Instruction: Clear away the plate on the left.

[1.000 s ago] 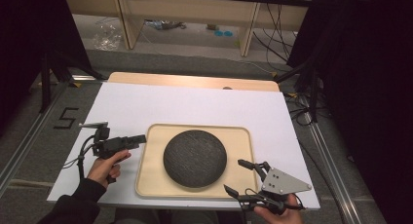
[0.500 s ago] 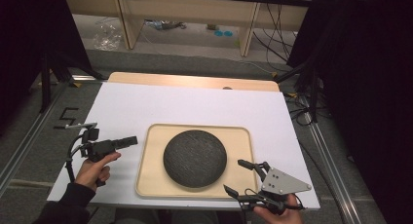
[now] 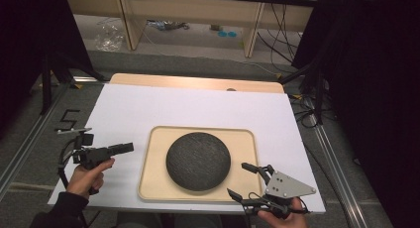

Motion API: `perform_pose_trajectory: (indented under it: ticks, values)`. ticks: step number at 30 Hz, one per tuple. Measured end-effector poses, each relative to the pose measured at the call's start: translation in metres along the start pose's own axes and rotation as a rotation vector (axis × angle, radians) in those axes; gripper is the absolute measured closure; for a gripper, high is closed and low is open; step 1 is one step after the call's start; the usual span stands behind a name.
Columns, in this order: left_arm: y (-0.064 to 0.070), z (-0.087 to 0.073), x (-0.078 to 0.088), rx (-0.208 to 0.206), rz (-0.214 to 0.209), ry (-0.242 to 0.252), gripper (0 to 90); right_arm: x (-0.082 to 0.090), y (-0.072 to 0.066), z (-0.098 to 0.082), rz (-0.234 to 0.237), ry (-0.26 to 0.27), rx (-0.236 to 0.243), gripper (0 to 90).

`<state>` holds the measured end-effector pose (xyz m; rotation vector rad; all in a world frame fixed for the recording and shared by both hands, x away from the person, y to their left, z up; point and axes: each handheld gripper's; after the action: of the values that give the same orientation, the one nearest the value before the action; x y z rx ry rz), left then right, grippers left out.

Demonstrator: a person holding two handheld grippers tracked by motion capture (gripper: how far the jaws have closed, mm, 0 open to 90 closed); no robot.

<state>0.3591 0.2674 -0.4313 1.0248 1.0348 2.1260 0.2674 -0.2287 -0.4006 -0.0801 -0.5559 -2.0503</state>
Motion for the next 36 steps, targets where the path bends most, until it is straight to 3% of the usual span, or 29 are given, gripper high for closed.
perform_pose_trajectory:
  ticks: [6, 18, 19, 21, 28, 36]
  values:
    - [0.004, -0.007, 0.007, -0.077, 0.034, 0.008, 21.4, -0.001, 0.0, 0.0, 0.001, 0.006, 0.002, 21.9]
    - [0.003, -0.019, 0.016, -0.139, 0.09, 0.001, 21.4, 0.0, 0.0, 0.0, 0.001, -0.003, -0.002, 21.9]
    - [0.005, -0.021, 0.016, -0.166, 0.108, -0.004, 21.4, 0.0, 0.0, 0.0, 0.0, -0.005, -0.001, 21.9]
    - [0.006, -0.023, 0.017, -0.183, 0.118, -0.005, 21.4, 0.0, 0.0, 0.0, 0.0, -0.006, 0.002, 21.9]
    - [0.01, -0.033, 0.017, -0.191, 0.088, -0.017, 21.0, 0.0, 0.0, 0.0, -0.006, -0.01, 0.006, 21.9]
    - [0.014, -0.041, 0.02, -0.206, 0.089, -0.023, 21.0, 0.0, -0.001, 0.0, -0.005, -0.011, 0.005, 21.9]
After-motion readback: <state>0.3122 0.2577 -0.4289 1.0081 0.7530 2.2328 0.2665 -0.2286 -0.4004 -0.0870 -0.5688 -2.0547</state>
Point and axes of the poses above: each handheld gripper's, and its own axes: x roughly backward along the jaws, z roughly out of its top, y roughly to its right, and after that the axes turned 15 degrees about x, right-handed
